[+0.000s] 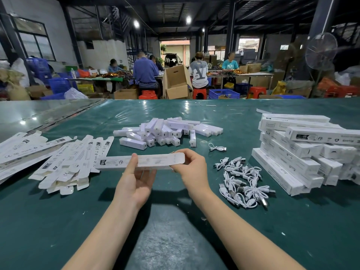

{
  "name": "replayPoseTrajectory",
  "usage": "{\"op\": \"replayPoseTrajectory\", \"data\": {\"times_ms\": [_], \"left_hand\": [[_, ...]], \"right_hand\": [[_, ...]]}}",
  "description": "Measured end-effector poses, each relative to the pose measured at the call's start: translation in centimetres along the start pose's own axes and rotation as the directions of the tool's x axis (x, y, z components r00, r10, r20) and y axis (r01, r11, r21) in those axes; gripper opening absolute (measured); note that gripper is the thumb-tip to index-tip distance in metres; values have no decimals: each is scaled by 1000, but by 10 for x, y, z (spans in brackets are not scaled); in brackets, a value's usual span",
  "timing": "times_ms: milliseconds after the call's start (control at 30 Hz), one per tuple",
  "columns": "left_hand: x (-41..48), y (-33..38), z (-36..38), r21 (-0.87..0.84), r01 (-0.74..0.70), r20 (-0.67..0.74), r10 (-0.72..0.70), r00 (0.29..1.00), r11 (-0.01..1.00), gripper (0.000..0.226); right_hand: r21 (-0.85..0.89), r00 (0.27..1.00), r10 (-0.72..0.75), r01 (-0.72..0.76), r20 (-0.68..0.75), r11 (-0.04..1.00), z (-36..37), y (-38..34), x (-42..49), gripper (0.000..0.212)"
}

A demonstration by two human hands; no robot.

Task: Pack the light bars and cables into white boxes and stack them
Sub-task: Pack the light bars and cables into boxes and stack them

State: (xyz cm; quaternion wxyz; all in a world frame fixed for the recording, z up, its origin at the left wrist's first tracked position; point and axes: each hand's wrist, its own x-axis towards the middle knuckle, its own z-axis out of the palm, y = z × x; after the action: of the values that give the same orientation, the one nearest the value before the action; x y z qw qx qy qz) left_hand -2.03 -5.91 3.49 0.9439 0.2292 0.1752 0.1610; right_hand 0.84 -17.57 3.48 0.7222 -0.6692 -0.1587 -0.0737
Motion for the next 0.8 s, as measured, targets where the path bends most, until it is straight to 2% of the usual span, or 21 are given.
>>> {"op": "replayPoseTrajectory", "data": {"times_ms": [67, 200, 300, 400, 500, 700, 800], "left_hand": [[-2, -3, 1, 11, 36, -16, -35, 999, 999, 14], [-3, -5, 2, 61, 46, -49, -43, 998, 997, 14], [1, -1, -1, 97, 39, -97, -30, 995, 995, 14], [2, 3, -2, 65, 35, -121, -27, 992, 997, 16], [2, 3, -2, 43, 19, -111, -14, 994, 999, 16], [1, 0, -4, 53, 10, -112, -4, 994, 999, 16], [1, -1, -4, 181, -67, -101, 87, 991, 981, 18]], "right_hand": [[85, 999, 36, -35, -17, 996, 0, 2, 3, 35], [85, 999, 20, -17, -32, 996, -1, 7, 1, 38], [86, 999, 43, -45, 24, 995, -2, 10, -1, 23], [190, 987, 118, -137, 109, 972, -2, 12, -1, 24], [135, 979, 104, -128, 174, 982, -4, 15, -2, 14], [24, 980, 77, -83, 186, 996, -5, 19, -3, 18], [-18, 976, 82, -80, 201, 997, -7, 22, -2, 16]]}}
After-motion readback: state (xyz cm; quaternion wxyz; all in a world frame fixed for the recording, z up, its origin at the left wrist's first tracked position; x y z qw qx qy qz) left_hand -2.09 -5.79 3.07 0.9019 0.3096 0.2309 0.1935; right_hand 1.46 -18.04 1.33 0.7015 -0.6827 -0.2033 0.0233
